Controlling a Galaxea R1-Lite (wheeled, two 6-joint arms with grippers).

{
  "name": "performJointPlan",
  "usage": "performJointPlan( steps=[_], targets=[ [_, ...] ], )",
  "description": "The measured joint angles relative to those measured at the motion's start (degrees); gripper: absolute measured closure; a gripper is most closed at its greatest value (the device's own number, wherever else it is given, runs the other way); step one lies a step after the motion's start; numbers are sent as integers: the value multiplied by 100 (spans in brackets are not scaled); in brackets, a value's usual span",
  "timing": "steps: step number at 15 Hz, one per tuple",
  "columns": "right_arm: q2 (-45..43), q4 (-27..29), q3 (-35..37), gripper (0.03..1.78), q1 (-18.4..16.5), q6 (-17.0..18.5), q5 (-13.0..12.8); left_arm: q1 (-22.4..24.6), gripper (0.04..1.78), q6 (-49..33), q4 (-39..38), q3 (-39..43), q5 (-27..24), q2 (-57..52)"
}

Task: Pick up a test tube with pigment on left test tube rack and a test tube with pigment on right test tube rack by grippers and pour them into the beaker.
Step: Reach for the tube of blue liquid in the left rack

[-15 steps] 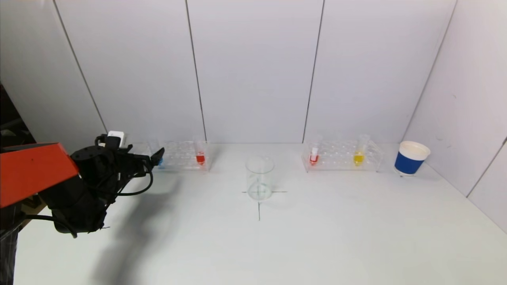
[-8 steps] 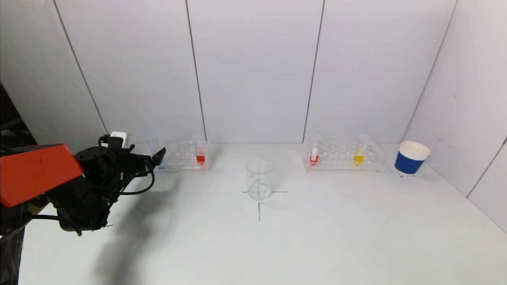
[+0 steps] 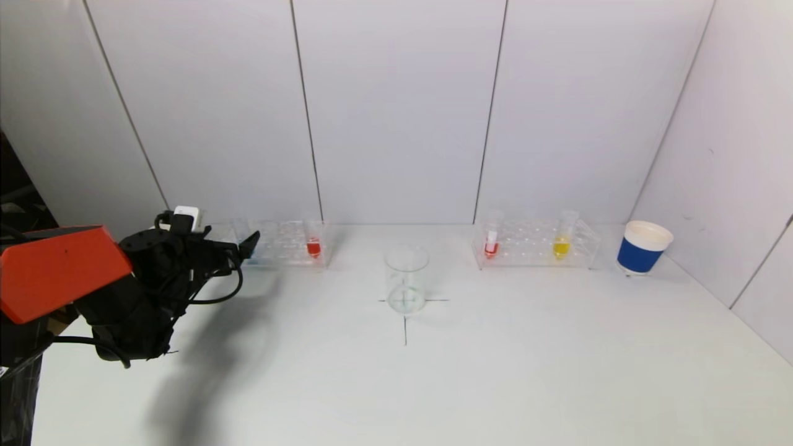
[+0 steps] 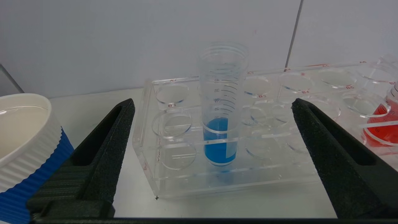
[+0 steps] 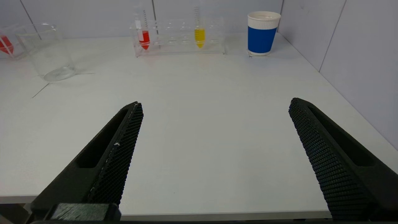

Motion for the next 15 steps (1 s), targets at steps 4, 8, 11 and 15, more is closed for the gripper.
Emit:
performJointPlan(
  steps=[4, 8, 11, 15],
  targets=[
    [0, 0, 0, 10, 0, -2, 2, -5, 6, -2, 2, -67, 2, 45],
    [0, 0, 0, 10, 0, 0, 0, -24, 6, 9, 2, -234, 6, 106],
    [0, 0, 0, 10, 0, 0, 2, -38, 6, 6, 0, -402, 39, 158],
    [0, 0, 0, 10, 0, 0, 0, -63, 6, 9, 44, -571, 69, 232]
  ],
)
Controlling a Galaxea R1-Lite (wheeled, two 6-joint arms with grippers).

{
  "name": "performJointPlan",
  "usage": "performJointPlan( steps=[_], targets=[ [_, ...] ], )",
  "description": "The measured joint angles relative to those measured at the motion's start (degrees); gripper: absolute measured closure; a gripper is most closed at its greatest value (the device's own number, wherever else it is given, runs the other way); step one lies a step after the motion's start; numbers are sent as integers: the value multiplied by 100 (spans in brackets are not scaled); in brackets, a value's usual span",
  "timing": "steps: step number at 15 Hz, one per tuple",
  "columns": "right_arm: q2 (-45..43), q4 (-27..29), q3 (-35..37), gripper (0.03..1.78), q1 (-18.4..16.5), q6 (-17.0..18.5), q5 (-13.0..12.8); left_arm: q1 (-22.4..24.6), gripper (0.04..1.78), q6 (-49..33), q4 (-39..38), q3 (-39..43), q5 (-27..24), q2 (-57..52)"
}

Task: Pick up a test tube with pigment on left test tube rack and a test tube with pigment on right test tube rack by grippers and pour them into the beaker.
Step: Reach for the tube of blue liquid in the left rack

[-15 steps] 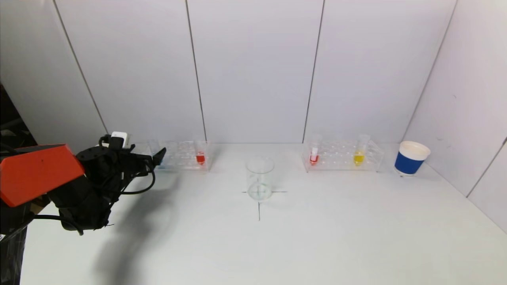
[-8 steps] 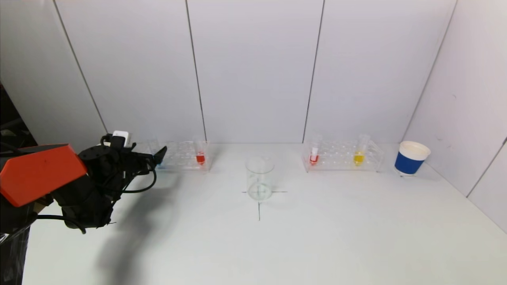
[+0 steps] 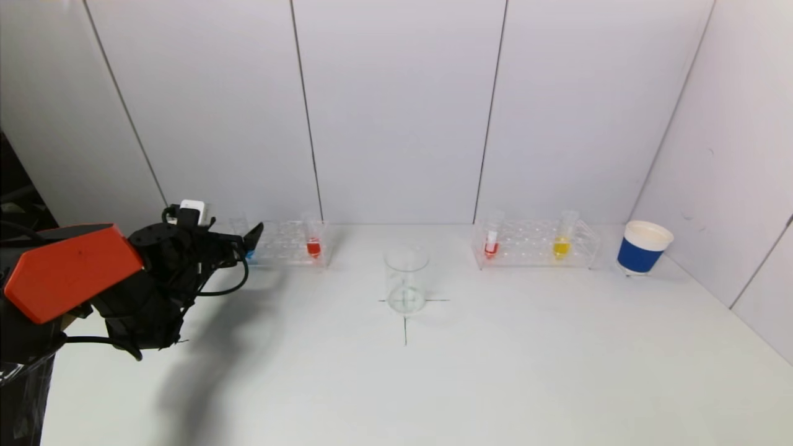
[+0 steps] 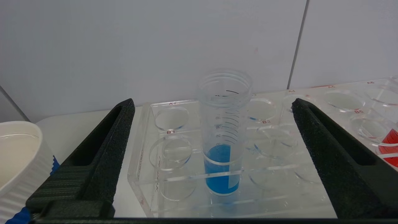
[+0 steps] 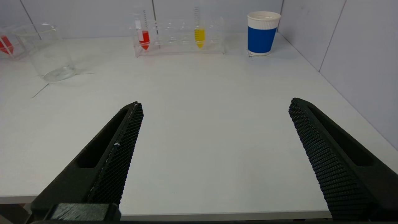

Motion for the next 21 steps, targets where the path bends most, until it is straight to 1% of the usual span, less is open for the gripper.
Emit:
performJointPlan(
  steps=[10, 14, 21],
  targets=[
    [0, 0, 0, 10, 0, 0, 2, -82, 6, 30, 5, -48, 33, 54],
    [0, 0, 0, 10, 0, -2, 0, -112, 6, 127, 11, -177, 267, 111],
    [0, 0, 0, 10, 0, -2, 0, -115, 6, 122, 77, -256, 282, 158]
  ],
)
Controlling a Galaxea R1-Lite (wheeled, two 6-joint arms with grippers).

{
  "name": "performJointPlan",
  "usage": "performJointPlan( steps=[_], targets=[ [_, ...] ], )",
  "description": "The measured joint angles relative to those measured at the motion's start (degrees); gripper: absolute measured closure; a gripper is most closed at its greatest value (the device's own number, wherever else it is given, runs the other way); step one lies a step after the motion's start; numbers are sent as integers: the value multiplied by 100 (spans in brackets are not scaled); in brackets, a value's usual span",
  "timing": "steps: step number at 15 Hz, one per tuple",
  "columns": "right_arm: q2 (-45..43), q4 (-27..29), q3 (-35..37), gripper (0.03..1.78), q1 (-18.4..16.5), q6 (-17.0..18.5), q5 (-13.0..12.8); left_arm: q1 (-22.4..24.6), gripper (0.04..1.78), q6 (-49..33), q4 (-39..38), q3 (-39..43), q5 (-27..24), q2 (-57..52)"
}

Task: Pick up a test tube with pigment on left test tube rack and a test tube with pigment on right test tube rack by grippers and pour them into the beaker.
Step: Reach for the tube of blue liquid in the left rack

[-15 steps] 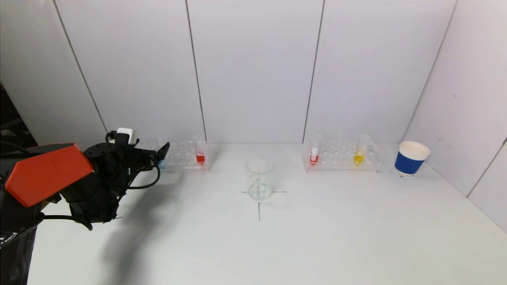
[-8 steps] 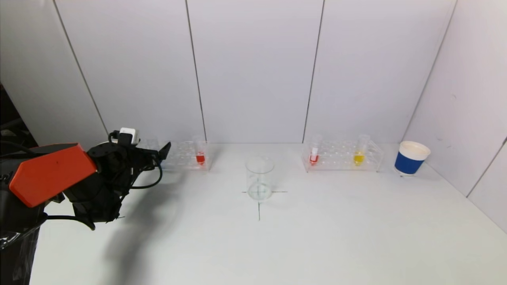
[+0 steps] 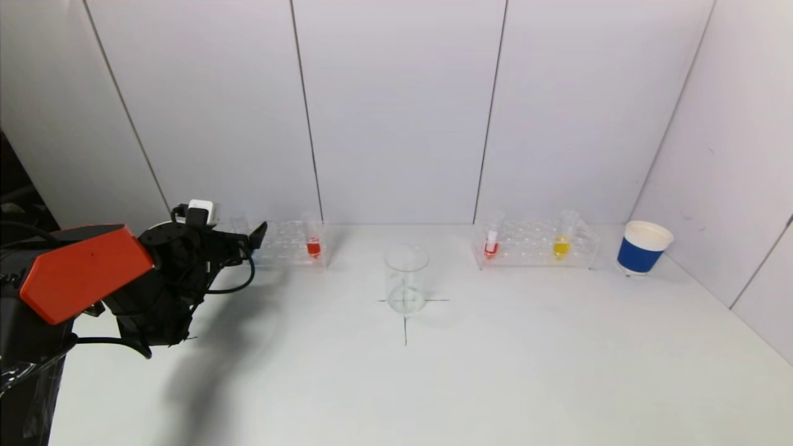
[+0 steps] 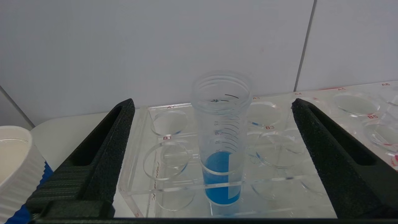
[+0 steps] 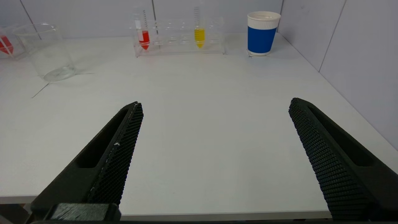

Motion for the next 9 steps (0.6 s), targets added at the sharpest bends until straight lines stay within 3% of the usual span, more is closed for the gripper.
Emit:
performJointPlan(
  steps=[9],
  targets=[
    [0, 0, 0, 10, 0, 0, 2, 2, 6, 7, -2, 5, -9, 11]
  ],
)
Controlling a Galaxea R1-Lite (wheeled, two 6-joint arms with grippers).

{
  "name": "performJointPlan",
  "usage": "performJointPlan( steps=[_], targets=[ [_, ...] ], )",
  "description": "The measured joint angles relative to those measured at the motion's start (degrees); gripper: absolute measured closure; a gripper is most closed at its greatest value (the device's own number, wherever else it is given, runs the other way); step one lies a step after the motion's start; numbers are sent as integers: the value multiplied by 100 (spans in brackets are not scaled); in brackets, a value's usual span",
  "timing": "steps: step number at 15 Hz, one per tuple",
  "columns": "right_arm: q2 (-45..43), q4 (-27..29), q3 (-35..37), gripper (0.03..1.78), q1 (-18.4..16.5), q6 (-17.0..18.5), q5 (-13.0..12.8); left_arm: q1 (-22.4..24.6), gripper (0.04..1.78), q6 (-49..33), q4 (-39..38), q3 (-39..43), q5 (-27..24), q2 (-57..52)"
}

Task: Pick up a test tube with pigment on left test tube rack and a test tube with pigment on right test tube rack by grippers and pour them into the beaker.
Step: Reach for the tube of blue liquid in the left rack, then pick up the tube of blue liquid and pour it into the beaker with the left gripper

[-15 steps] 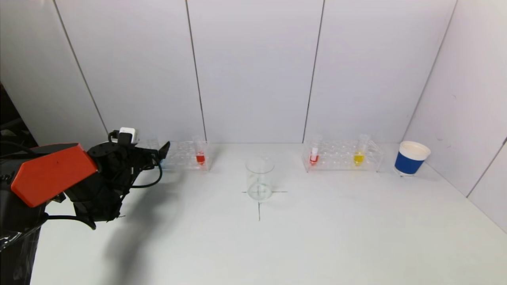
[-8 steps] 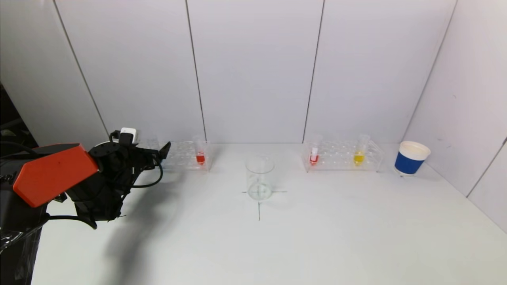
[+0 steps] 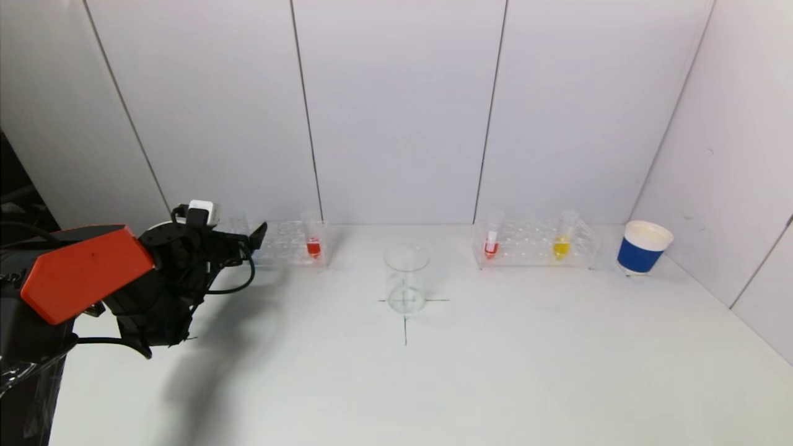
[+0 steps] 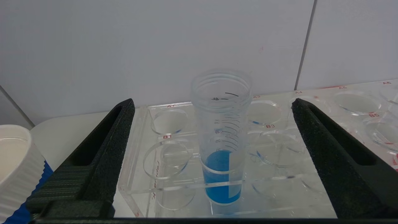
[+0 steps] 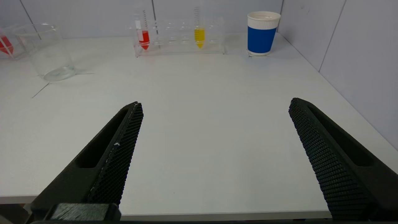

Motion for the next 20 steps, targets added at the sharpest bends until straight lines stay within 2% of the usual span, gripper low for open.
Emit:
performJointPlan(
  steps=[3, 6, 8, 12, 13, 20],
  targets=[
    [0, 0, 0, 10, 0, 0, 0, 0, 6, 6, -6, 30, -26, 0],
    [0, 0, 0, 10, 0, 2, 0, -2, 26, 20, -9, 44, -34, 0],
    [0, 0, 0, 10, 0, 2, 0, -6, 52, 17, -15, 44, -37, 11],
    [0, 2, 0, 10, 0, 0, 0, -4, 124, 20, -33, 39, -37, 24],
    [0, 0, 0, 10, 0, 0, 0, -9, 133, 20, -34, 39, -37, 27],
    [0, 0, 0, 10, 0, 2, -2, 0, 137, 17, -41, 30, -37, 29]
  ],
)
